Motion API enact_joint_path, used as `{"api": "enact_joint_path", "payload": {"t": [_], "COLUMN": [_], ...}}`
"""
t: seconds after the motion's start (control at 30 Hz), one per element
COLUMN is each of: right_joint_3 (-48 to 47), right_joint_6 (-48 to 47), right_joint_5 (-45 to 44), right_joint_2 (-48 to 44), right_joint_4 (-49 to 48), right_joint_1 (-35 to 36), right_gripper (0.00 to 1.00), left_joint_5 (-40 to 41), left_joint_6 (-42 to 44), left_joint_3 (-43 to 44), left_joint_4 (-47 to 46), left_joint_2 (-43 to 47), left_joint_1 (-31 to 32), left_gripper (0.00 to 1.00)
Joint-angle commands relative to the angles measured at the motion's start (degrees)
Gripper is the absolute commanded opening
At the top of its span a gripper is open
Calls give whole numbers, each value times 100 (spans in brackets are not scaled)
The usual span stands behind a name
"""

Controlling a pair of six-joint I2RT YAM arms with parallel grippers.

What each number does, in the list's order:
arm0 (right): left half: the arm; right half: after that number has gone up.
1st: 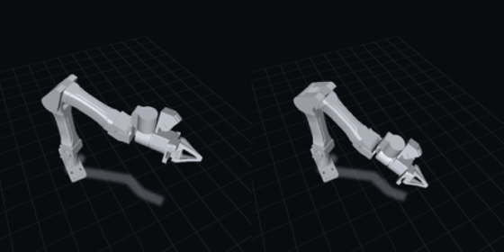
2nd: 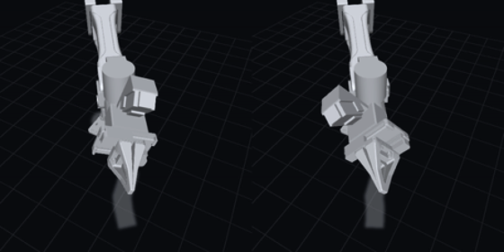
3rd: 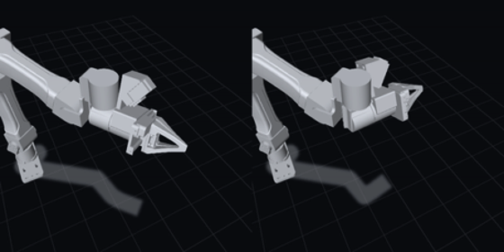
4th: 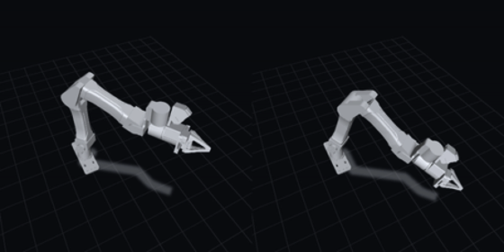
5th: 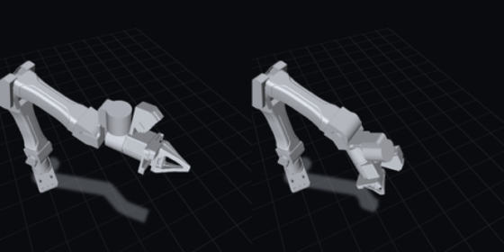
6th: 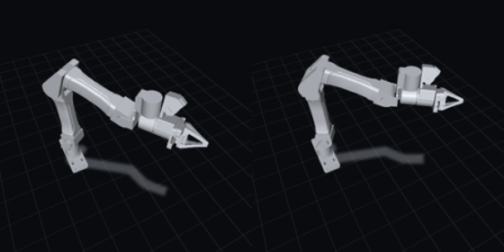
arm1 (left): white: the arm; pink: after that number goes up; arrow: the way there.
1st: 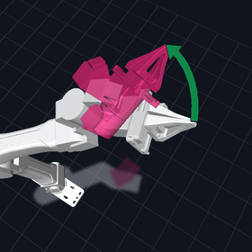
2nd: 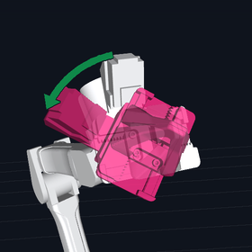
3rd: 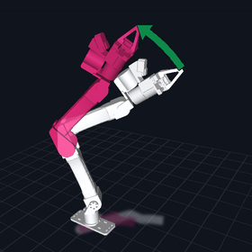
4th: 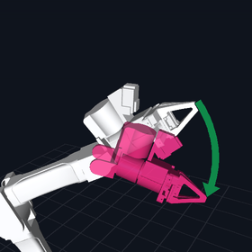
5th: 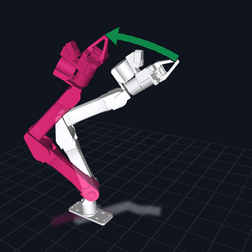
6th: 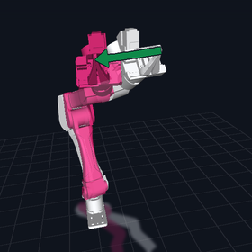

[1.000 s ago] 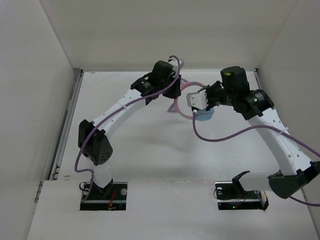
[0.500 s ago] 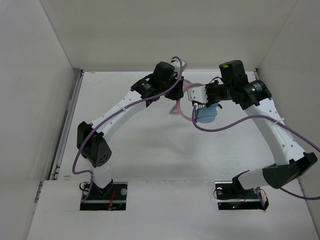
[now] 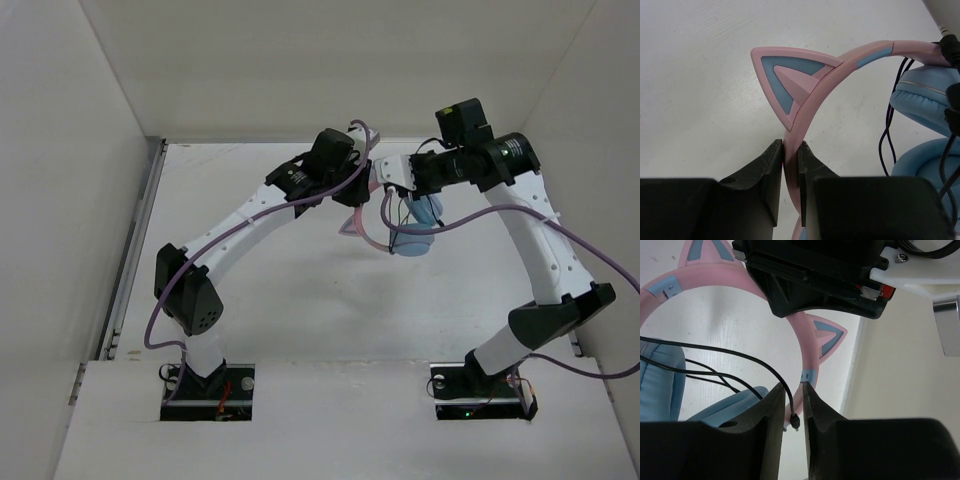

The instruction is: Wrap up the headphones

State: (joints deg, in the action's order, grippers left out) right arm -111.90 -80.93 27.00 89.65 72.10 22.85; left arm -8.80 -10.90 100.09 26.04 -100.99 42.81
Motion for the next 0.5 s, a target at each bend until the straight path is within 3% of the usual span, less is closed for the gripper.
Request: {"api": "enact_joint_path", "payload": {"t": [0.0, 0.47], "right_joint_3": [-411, -939], "right_joint_6": [50, 270], "right_joint_5": [340, 789], "right_joint_2": [114, 448], "right_joint_4": [612, 1052], "right_joint_1": [-31, -365], "right_gripper": [26, 27], "left_joint_5": [-193, -210], "left_joint_6": [-62, -71], "left_joint_3": [45, 19], "left_joint_4": [-345, -345], "left_joint_2": [449, 457], "left_joint_1": [39, 13], "left_gripper": [1, 1]}}
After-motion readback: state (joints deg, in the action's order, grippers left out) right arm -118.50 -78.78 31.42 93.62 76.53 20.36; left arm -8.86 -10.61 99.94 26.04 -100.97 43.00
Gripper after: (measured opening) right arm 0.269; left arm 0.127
